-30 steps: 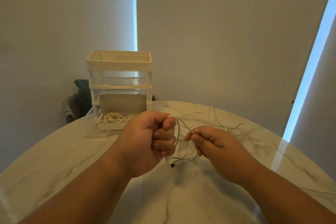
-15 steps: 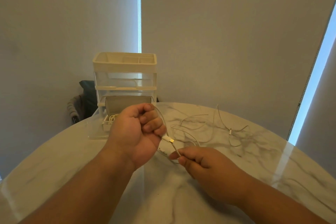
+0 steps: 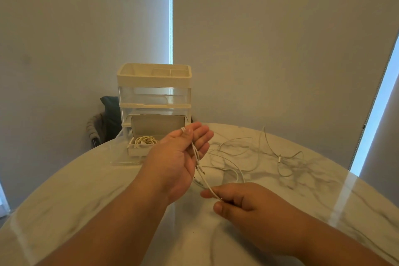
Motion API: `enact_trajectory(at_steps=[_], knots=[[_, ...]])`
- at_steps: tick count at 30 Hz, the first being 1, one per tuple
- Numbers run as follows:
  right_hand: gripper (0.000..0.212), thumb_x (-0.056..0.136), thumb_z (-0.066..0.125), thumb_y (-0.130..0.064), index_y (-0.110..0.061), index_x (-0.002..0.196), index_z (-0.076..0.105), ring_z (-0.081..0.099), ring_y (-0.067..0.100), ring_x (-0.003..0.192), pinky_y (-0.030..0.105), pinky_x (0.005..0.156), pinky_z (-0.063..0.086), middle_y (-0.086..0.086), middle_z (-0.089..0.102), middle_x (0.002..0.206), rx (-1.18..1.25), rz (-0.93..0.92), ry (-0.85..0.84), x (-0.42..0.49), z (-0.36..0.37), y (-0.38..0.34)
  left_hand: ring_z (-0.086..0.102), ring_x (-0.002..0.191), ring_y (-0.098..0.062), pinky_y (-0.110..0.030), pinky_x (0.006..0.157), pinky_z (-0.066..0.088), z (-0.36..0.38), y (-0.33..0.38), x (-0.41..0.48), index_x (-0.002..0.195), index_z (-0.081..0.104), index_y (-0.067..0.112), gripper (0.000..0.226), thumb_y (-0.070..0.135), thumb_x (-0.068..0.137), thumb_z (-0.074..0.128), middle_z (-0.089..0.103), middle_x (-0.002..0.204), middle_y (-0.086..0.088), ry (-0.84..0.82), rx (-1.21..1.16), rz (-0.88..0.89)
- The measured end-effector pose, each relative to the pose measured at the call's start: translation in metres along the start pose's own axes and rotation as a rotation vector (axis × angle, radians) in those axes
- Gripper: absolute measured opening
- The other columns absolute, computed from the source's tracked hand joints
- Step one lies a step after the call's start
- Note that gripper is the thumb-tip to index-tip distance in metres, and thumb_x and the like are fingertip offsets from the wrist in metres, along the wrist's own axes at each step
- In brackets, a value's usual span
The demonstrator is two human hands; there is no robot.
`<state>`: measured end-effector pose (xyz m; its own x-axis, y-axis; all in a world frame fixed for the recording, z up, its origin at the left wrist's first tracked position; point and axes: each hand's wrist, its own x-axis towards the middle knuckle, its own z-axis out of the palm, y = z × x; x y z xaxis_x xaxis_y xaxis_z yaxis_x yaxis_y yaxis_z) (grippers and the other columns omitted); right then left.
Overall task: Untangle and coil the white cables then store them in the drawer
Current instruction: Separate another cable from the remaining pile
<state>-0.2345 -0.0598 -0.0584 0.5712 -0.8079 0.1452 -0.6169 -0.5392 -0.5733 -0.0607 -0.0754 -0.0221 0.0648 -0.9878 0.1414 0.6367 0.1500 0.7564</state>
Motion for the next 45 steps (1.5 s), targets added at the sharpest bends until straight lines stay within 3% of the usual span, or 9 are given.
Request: enact_trajectory(at_steps=[4,10,14,18,21,26,29,34,45], knots=[[0.027,0.1,0.055,-0.035,-0.043,0.123,0.066,0.054,-0.018,0.108,0.003,0.09,0.04,-0.03,0.066,0.116,-0.019,-0.023,0.052,0.001,-0.003,0.0,0.073,0.097,-0.018,-0.028,0.084,0.058,0.0,-0.003,0.001,0.112,0.063,0.007,0.021,0.009,0.1,0.046,0.075,0.106,-0.01,-0.003,0.074,0.032],[0.02,0.098,0.058,-0.037,-0.024,0.098,0.073,0.064,0.008,0.086,0.031,0.079,0.05,-0.007,0.072,0.09,0.003,-0.068,0.243,-0.003,-0.013,0.0,0.07,0.101,-0.007,-0.025,0.092,0.053,-0.002,-0.01,-0.005,0.107,0.069,0.02,0.02,0.01,0.094,0.057,0.077,0.101,0.004,-0.1,0.561,0.203],[0.015,0.095,0.063,-0.034,-0.03,0.088,0.075,0.062,0.004,0.08,0.021,0.069,0.047,-0.015,0.07,0.081,0.015,-0.064,0.338,-0.005,-0.016,-0.002,0.066,0.098,0.006,-0.01,0.085,0.05,-0.007,-0.014,-0.008,0.105,0.072,0.031,0.023,0.015,0.096,0.059,0.074,0.099,0.017,-0.264,1.033,0.343],[0.013,0.091,0.068,-0.031,-0.036,0.085,0.078,0.062,-0.003,0.084,0.014,0.069,0.045,-0.025,0.069,0.082,0.006,-0.045,0.4,-0.004,-0.021,0.002,0.064,0.083,0.001,-0.027,0.079,0.054,-0.008,-0.02,-0.007,0.093,0.07,0.036,0.022,0.023,0.1,0.053,0.07,0.087,0.015,-0.408,1.311,0.35],[0.014,0.09,0.069,-0.033,-0.04,0.082,0.078,0.06,-0.004,0.087,0.014,0.071,0.044,-0.03,0.066,0.084,-0.013,-0.024,0.407,-0.004,-0.023,0.004,0.057,0.072,-0.002,-0.033,0.072,0.051,-0.007,-0.023,-0.009,0.075,0.059,0.036,0.03,0.03,0.102,0.045,0.061,0.075,0.015,-0.421,1.386,0.31],[0.021,0.09,0.068,-0.036,-0.05,0.075,0.07,0.057,-0.003,0.089,0.013,0.07,0.041,-0.022,0.064,0.08,-0.049,-0.016,0.45,-0.003,-0.023,0.008,0.047,0.069,-0.005,-0.036,0.069,0.044,-0.002,-0.022,-0.016,0.077,0.053,0.023,0.026,0.033,0.097,0.041,0.051,0.073,0.009,-0.488,1.293,0.184],[0.02,0.089,0.069,-0.036,-0.048,0.074,0.071,0.057,-0.003,0.088,0.013,0.069,0.041,-0.02,0.064,0.079,-0.05,-0.022,0.473,-0.003,-0.024,0.009,0.048,0.073,-0.009,-0.038,0.071,0.045,0.001,-0.021,-0.018,0.084,0.053,0.02,0.023,0.035,0.094,0.039,0.053,0.079,0.003,-0.516,1.387,0.162],[0.022,0.09,0.068,-0.034,-0.047,0.073,0.071,0.057,-0.001,0.087,0.014,0.068,0.04,-0.016,0.065,0.078,-0.077,-0.025,0.468,-0.002,-0.025,0.012,0.053,0.08,-0.003,-0.018,0.071,0.043,0.003,-0.024,-0.016,0.092,0.053,0.027,0.018,0.025,0.103,0.039,0.058,0.089,0.011,-0.528,1.605,0.212],[0.017,0.09,0.067,-0.032,-0.042,0.082,0.077,0.058,0.0,0.09,0.012,0.071,0.04,-0.021,0.066,0.079,-0.114,-0.03,0.425,0.0,-0.023,0.015,0.06,0.085,-0.003,-0.033,0.081,0.052,-0.003,-0.025,-0.012,0.091,0.06,0.028,0.014,0.028,0.099,0.05,0.065,0.092,0.01,-0.491,1.642,0.237]])
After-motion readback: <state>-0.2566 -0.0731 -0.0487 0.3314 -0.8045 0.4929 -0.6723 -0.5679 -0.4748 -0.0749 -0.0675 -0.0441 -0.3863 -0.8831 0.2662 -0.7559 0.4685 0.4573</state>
